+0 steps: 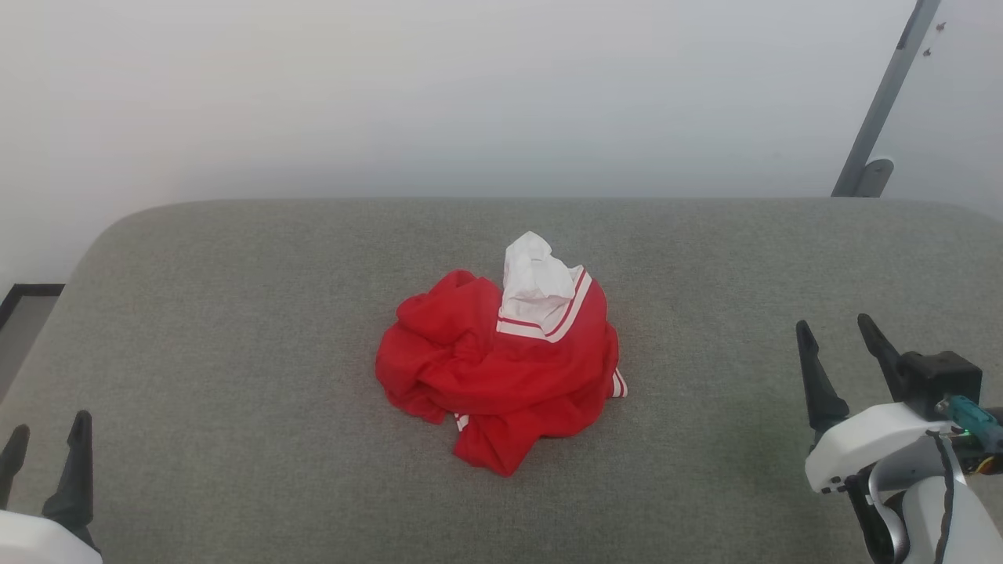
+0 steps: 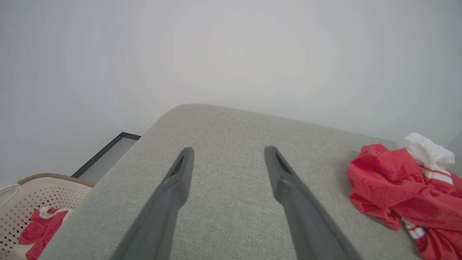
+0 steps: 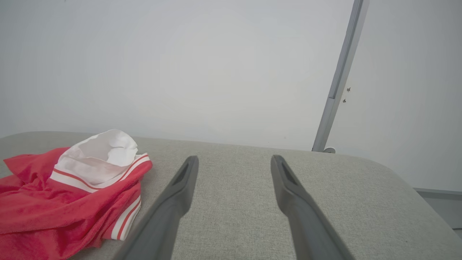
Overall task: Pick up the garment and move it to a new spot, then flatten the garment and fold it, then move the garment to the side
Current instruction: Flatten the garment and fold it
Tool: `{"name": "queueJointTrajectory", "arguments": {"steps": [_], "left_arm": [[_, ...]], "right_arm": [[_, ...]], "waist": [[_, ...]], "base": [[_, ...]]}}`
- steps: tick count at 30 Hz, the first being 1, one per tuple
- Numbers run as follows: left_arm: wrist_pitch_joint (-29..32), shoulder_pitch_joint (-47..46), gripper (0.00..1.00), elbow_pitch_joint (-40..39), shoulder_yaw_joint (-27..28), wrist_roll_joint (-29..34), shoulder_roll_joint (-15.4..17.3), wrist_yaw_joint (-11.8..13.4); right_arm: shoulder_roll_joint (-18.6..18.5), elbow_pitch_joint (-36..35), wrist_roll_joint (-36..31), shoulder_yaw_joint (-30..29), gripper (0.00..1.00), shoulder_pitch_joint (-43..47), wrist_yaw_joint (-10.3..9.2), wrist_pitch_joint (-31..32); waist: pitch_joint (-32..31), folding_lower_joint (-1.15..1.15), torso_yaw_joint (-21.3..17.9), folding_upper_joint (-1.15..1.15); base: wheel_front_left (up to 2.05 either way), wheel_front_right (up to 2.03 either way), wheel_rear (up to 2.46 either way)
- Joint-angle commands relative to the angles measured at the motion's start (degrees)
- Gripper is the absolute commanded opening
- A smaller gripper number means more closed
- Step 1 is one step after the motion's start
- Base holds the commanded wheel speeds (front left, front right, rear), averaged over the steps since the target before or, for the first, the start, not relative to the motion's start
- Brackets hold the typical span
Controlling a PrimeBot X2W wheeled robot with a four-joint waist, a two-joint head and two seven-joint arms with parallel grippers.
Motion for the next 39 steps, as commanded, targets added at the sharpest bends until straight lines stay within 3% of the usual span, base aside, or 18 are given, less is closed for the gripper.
{"name": "queueJointTrajectory", "arguments": {"steps": [1,17,31,39], "left_arm": [[-0.23,0.60,1.00,0.10,0.44,0.75,-0.27,-0.31],[1.35,0.49,1.00,-1.51,0.54,1.53,0.00,-0.94],[18.96,-14.49,1.00,-14.72,-6.14,2.14,4.81,-1.87],[29.36,-24.24,1.00,-13.65,-12.42,2.61,4.45,-4.43]], "right_arm": [[0.14,0.08,0.08,0.06,1.00,0.33,0.03,-0.38],[0.28,0.35,0.27,0.65,1.00,-0.36,0.03,-0.41],[1.83,0.45,-0.35,4.15,1.00,-4.70,0.03,-0.22],[3.56,1.32,-1.07,5.35,1.00,-7.27,0.03,-0.99]], "waist": [[0.02,0.00,-0.01,0.00],[0.53,0.00,-1.03,0.00],[4.90,0.00,-9.47,0.00],[9.00,0.00,-14.62,0.00]], "base": [[0.00,0.00,0.00],[0.00,0.00,0.00],[0.00,0.00,0.00],[0.00,0.00,0.00]]}}
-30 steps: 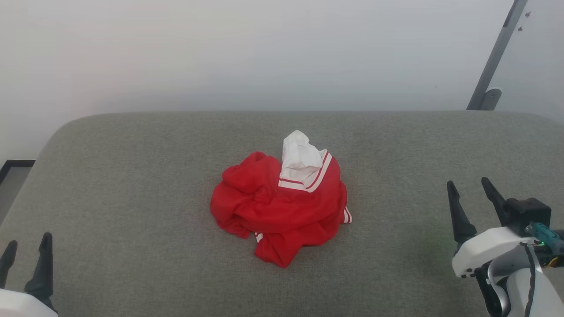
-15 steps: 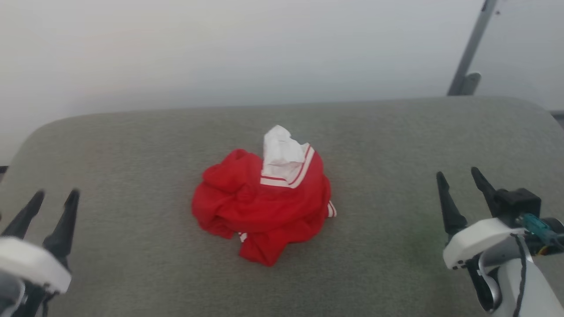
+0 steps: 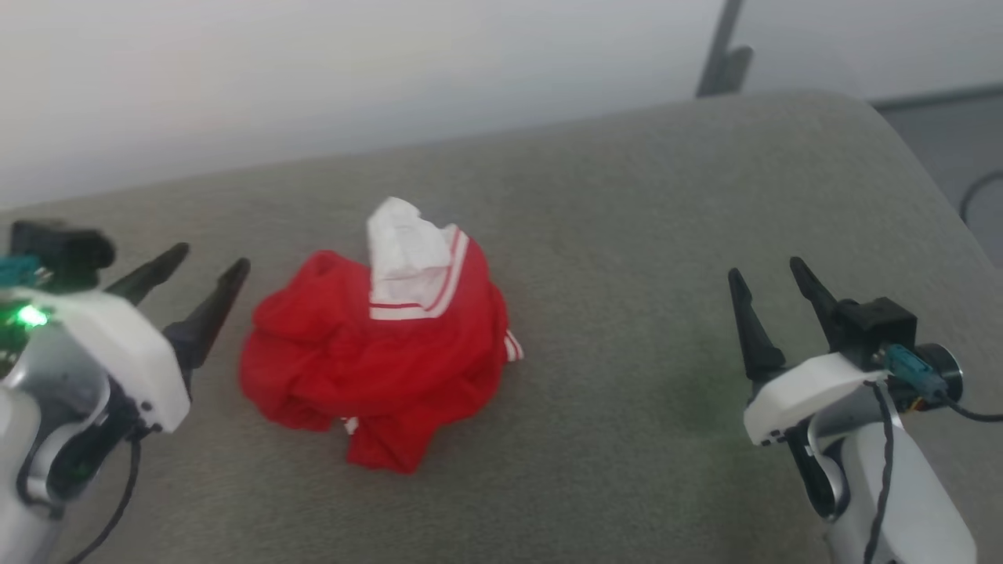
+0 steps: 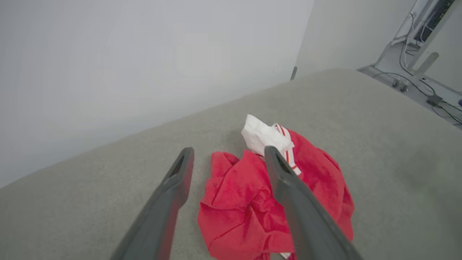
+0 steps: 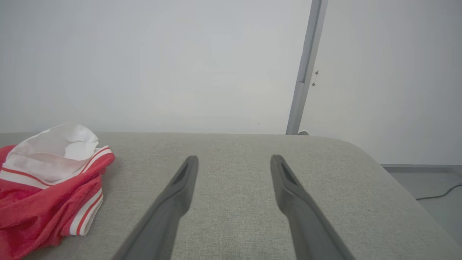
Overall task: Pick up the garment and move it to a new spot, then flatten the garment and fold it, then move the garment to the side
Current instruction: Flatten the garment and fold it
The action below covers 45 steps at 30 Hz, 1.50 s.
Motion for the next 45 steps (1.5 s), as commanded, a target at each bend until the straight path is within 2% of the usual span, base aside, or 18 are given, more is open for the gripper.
{"name": "queueJointTrajectory", "arguments": {"steps": [1,8,16,20,23,28,29,31,40,45], "left_arm": [[1.75,-1.91,1.00,0.98,-0.86,0.25,-0.15,-0.66],[11.13,-9.54,1.00,5.10,-5.18,-1.32,-2.06,-1.75],[18.42,-15.96,1.00,7.98,-8.29,-2.15,-4.01,-2.23],[21.22,-17.71,1.00,9.10,-9.38,-2.60,-4.74,-2.03],[22.64,-18.86,1.00,9.85,-10.75,-0.73,-4.32,-1.88],[22.53,-19.98,1.00,12.10,-12.07,0.92,-4.59,-2.17],[22.23,-20.25,0.58,12.49,-12.16,1.29,-4.54,-2.27],[21.51,-20.53,0.00,13.28,-11.88,1.25,-4.91,-2.35],[18.99,-20.94,0.00,13.40,-9.27,-1.31,-6.05,-0.92],[17.19,-19.02,0.00,11.31,-7.33,-2.51,-5.02,0.29]], "right_arm": [[0.48,0.16,-0.23,0.24,1.00,-0.90,0.01,-0.53],[1.70,1.51,-0.68,0.92,1.00,-2.42,0.01,-1.47],[2.75,2.49,-0.89,1.41,1.00,-4.14,0.02,-2.46],[3.12,2.77,-1.05,1.53,1.00,-4.74,0.01,-2.88],[3.26,3.05,-1.06,1.53,1.00,-5.19,0.02,-3.03],[3.33,3.62,-0.79,1.69,1.00,-5.71,0.01,-3.24],[3.33,3.71,-0.58,1.81,1.00,-5.89,0.01,-3.29],[3.32,3.68,-0.23,1.91,1.00,-6.09,0.02,-3.33],[3.33,4.15,-1.44,-0.46,1.00,-5.03,0.02,-3.40],[3.32,4.31,-2.56,-2.18,1.00,-4.03,0.02,-3.38]], "waist": [[2.28,0.00,-2.47,0.00],[5.50,0.00,-5.95,0.00],[9.36,0.00,-8.58,0.00],[10.89,0.00,-9.33,0.00],[11.73,0.00,-9.67,0.00],[12.69,0.00,-9.97,0.00],[12.82,0.00,-10.02,0.00],[12.96,0.00,-10.02,0.00],[11.62,0.00,-8.08,0.00],[10.02,0.00,-5.27,0.00]], "base": [[0.00,0.00,0.00],[0.00,0.00,0.00],[0.00,0.00,0.00],[0.00,0.00,0.00],[0.00,0.00,0.00],[0.00,0.00,0.00],[0.00,0.00,0.00],[0.00,0.00,0.00],[0.00,0.00,0.00],[0.00,0.00,0.00]]}}
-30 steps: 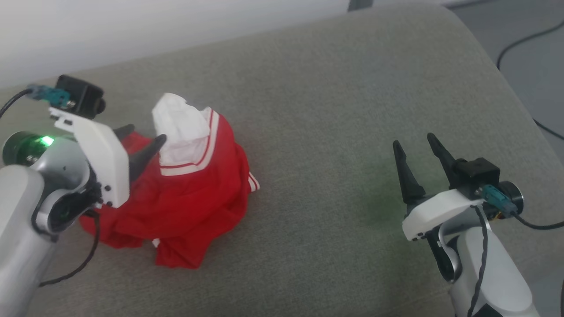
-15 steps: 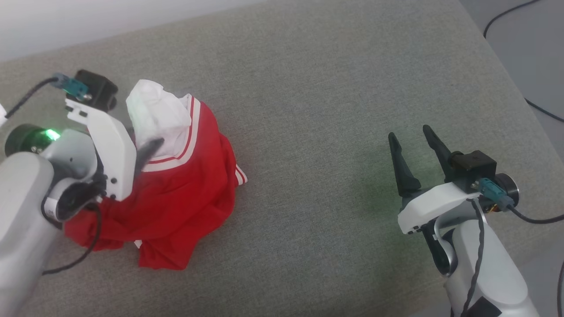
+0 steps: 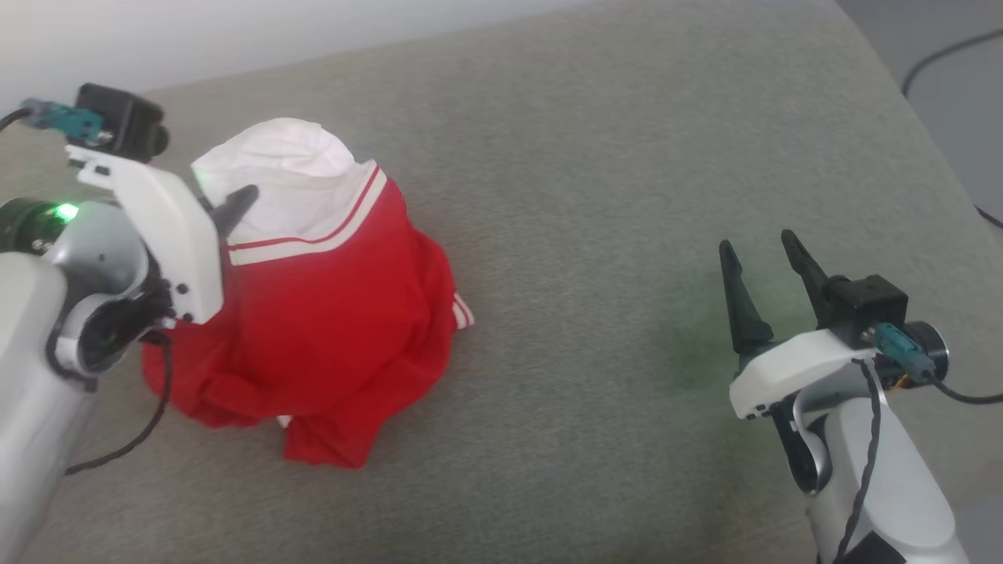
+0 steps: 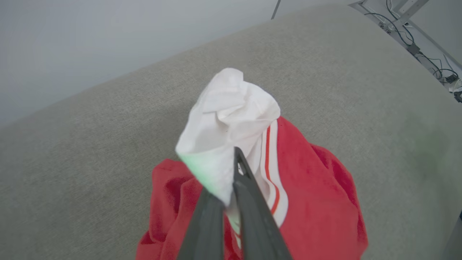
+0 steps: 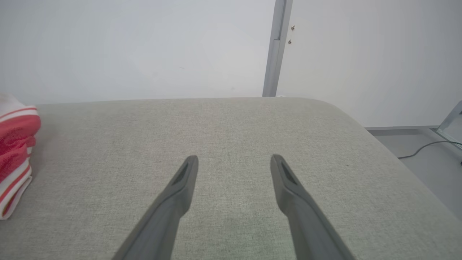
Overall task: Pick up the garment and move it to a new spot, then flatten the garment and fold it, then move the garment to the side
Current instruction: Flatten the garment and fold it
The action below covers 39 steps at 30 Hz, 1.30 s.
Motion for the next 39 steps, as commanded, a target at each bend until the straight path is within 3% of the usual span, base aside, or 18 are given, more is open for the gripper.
{"name": "queueJointTrajectory", "arguments": {"steps": [1,16,24,34,35,37,39], "left_arm": [[-1.07,1.64,0.00,-0.71,1.16,-1.06,0.86,0.72],[-9.99,16.37,0.00,-1.18,11.49,-5.91,5.84,7.00],[-14.28,25.15,0.00,5.55,15.97,-8.53,8.02,6.51],[-15.78,25.49,0.00,18.74,14.69,-9.43,5.18,3.31],[-15.83,25.05,0.20,19.90,14.43,-9.36,4.82,2.82],[-15.87,24.34,0.43,22.24,13.94,-9.28,4.13,2.01],[-15.44,23.53,1.00,24.37,13.53,-9.70,3.29,1.25]], "right_arm": [[0.14,0.20,-0.52,-0.56,1.00,0.78,0.02,-0.29],[-0.33,1.87,-2.96,-2.67,1.00,2.97,0.03,0.68],[-0.69,0.91,-2.88,-2.25,1.00,3.17,0.02,1.84],[-0.80,-0.11,-2.70,-1.69,1.00,3.66,0.03,2.94],[-0.79,-0.20,-2.69,-1.67,1.00,3.73,0.03,3.14],[-0.80,-0.31,-2.68,-1.70,1.00,3.75,0.03,3.29],[-0.79,-0.35,-2.74,-1.57,1.00,3.79,0.02,3.52]], "waist": [[-1.42,0.00,2.14,0.00],[-7.06,0.00,10.02,0.00],[-7.34,0.00,10.73,0.00],[-6.60,0.00,9.62,0.00],[-6.54,0.00,9.59,0.00],[-6.50,0.00,9.62,0.00],[-6.57,0.00,9.80,0.00]], "base": [[0.00,0.00,0.00],[0.00,0.00,0.00],[0.00,0.00,0.00],[0.00,0.00,0.00],[0.00,0.00,0.00],[0.00,0.00,0.00],[0.00,0.00,0.00]]}}
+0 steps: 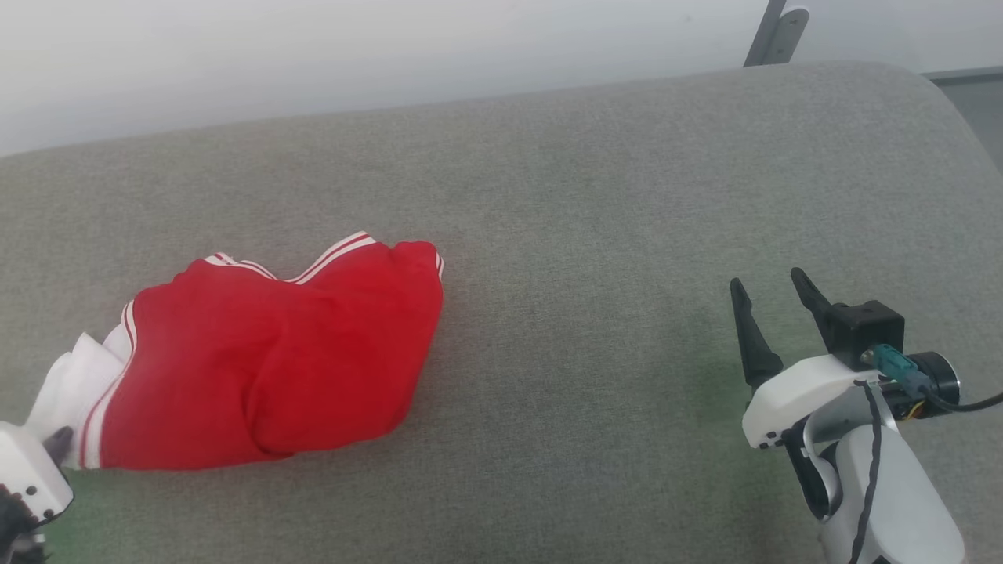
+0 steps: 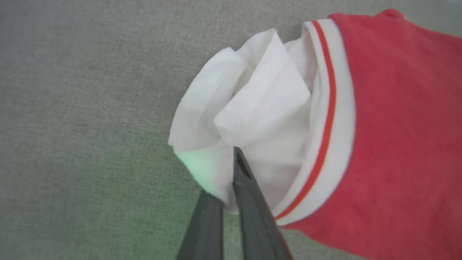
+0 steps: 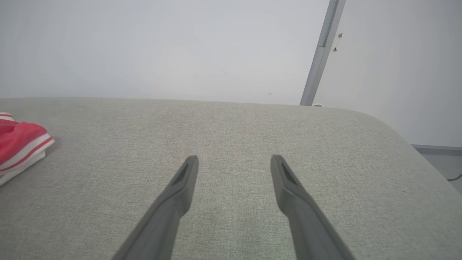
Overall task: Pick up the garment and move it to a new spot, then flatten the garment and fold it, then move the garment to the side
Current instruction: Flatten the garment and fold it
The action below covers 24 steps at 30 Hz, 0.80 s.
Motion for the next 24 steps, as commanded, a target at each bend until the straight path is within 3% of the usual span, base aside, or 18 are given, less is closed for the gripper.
{"name": "queueJointTrajectory", "arguments": {"steps": [1,12,24], "left_arm": [[0.04,-1.15,1.00,1.23,-0.30,-0.03,-0.32,-0.68],[-5.54,-4.42,1.00,2.54,-2.36,3.29,-1.23,-3.87],[-23.77,0.16,1.00,-7.30,-2.13,9.95,-3.52,-0.71]], "right_arm": [[-0.06,-0.23,-0.05,0.21,1.00,0.52,0.03,0.31],[-1.47,0.12,1.55,2.41,1.00,1.07,0.02,1.87],[-3.09,2.53,8.29,10.06,1.00,-1.22,0.02,7.34]], "waist": [[-0.17,0.00,0.29,0.00],[-3.37,0.00,5.18,0.00],[-7.06,0.00,15.32,0.00]], "base": [[0.00,0.00,0.00],[0.00,0.00,0.00],[0.00,0.00,0.00]]}}
